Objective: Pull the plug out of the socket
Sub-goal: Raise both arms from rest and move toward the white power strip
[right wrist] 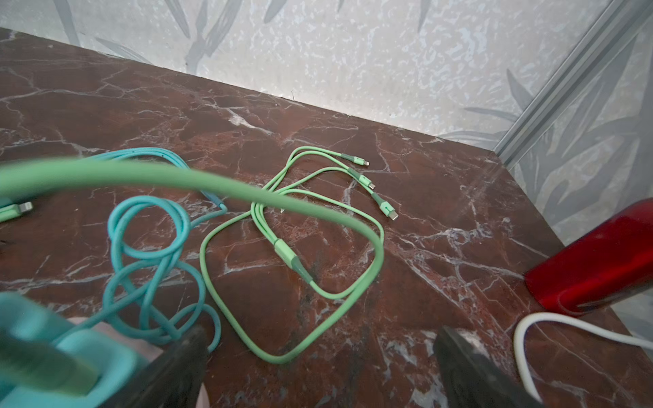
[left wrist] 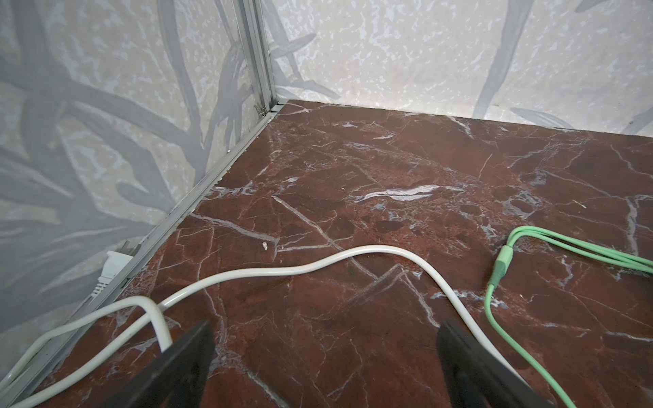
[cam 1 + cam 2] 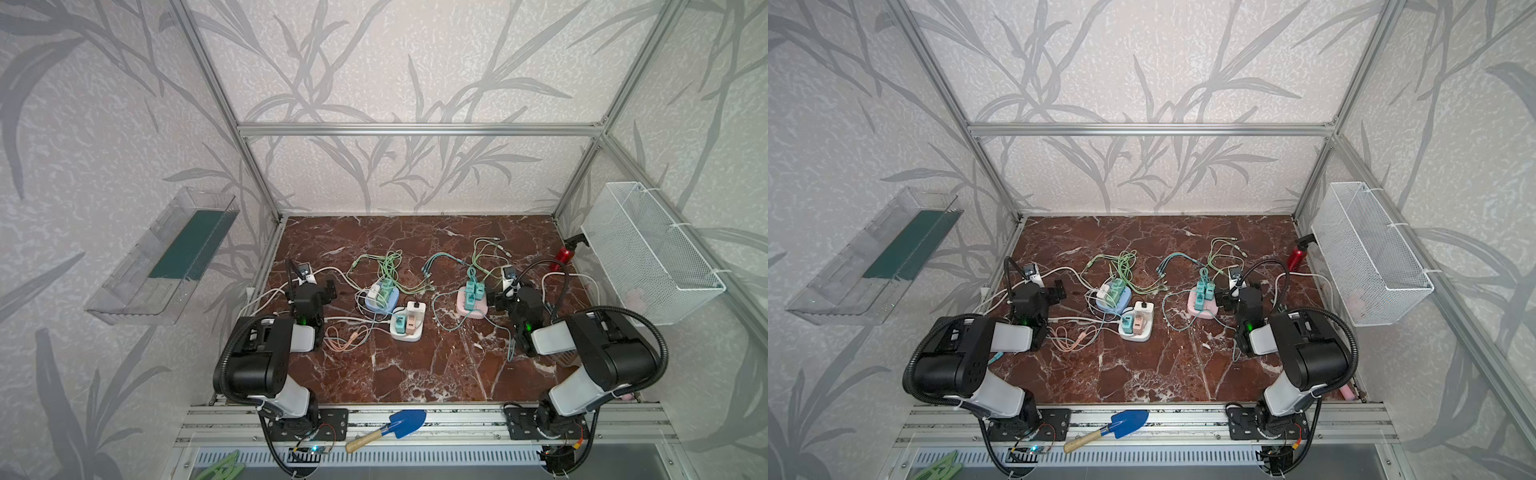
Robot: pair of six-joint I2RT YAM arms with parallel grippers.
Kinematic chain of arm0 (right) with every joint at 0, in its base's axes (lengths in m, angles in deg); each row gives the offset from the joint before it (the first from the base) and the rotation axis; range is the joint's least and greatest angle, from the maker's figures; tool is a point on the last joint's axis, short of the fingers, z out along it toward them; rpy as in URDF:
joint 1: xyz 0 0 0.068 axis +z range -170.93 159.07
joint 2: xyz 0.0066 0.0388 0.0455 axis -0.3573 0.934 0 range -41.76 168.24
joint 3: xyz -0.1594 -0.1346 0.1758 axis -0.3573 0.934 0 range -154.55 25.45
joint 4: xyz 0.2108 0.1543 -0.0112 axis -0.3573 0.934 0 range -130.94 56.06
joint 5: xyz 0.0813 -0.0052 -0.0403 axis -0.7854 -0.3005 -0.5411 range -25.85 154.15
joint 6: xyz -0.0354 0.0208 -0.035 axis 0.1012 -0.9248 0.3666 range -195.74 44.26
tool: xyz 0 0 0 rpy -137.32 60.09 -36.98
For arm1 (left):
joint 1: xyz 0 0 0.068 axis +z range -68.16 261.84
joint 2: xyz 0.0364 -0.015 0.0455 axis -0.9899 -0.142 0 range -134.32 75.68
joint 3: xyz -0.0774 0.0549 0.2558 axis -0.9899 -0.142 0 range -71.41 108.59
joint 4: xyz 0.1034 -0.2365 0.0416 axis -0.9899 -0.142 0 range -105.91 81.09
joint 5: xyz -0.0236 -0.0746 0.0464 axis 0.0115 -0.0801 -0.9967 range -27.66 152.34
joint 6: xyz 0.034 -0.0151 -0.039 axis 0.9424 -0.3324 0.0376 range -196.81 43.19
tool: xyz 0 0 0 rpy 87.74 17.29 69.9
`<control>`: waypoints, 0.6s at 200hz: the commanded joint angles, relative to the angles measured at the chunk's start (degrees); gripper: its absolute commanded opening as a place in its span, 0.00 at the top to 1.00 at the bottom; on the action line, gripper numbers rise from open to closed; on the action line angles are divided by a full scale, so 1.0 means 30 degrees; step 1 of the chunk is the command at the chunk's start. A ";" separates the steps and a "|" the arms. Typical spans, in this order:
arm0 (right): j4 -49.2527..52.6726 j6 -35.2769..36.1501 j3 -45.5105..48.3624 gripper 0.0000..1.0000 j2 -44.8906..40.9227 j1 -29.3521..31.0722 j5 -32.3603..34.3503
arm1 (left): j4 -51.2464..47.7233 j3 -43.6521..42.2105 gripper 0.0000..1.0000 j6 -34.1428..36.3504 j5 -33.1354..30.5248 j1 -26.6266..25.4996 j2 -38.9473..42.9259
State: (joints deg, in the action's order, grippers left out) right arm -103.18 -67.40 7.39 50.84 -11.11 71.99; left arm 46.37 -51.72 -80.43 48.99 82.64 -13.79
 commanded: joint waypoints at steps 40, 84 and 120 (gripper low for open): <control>0.0120 -0.0252 -0.0285 0.01 -0.0340 -0.0111 -0.0268 | 0.0262 0.0324 0.01 0.0269 0.0135 -0.0009 -0.0147; 0.1700 -0.0779 -0.0979 0.01 -0.0515 -0.0838 -0.1654 | 0.0280 0.0324 0.01 0.0285 0.0148 -0.0016 -0.0154; 0.1770 -0.0810 -0.1010 0.01 -0.0518 -0.0903 -0.1762 | 0.0257 0.0330 0.01 0.0271 0.0122 -0.0031 -0.0147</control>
State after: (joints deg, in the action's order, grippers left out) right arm -98.83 -68.91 5.27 50.75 -13.60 68.10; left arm 46.37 -51.72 -80.43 48.99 82.66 -13.81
